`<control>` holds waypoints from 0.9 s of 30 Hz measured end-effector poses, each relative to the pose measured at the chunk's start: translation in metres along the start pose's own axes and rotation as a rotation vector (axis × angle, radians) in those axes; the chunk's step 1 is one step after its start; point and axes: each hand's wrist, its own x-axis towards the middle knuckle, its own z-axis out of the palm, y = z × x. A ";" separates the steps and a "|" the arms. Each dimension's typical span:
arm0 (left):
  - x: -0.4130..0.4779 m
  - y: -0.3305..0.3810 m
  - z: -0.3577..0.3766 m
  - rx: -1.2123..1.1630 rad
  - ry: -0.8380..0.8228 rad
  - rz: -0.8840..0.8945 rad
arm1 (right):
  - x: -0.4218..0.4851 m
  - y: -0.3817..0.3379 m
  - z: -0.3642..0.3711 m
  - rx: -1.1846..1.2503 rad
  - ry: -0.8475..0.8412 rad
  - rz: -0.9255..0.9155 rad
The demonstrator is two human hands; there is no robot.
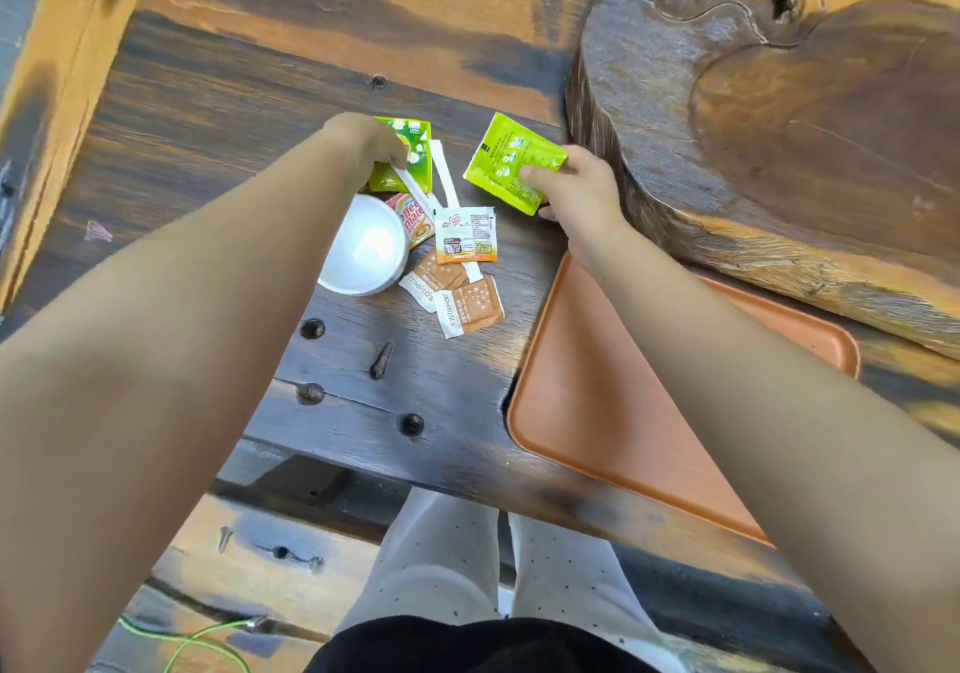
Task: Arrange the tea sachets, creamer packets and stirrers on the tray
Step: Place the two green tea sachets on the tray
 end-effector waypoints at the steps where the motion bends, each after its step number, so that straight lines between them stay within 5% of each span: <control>1: -0.002 0.000 0.002 -0.057 -0.004 -0.005 | -0.006 -0.001 -0.005 0.039 0.002 0.008; 8: -0.025 0.000 -0.008 -0.501 -0.048 -0.034 | -0.044 0.003 -0.044 0.186 -0.015 0.030; 19: -0.066 0.013 -0.015 -0.705 -0.126 0.167 | -0.100 0.034 -0.101 0.159 0.215 0.045; 27: -0.109 0.026 -0.012 -0.779 0.166 0.553 | -0.103 0.047 -0.111 -0.342 0.332 -0.160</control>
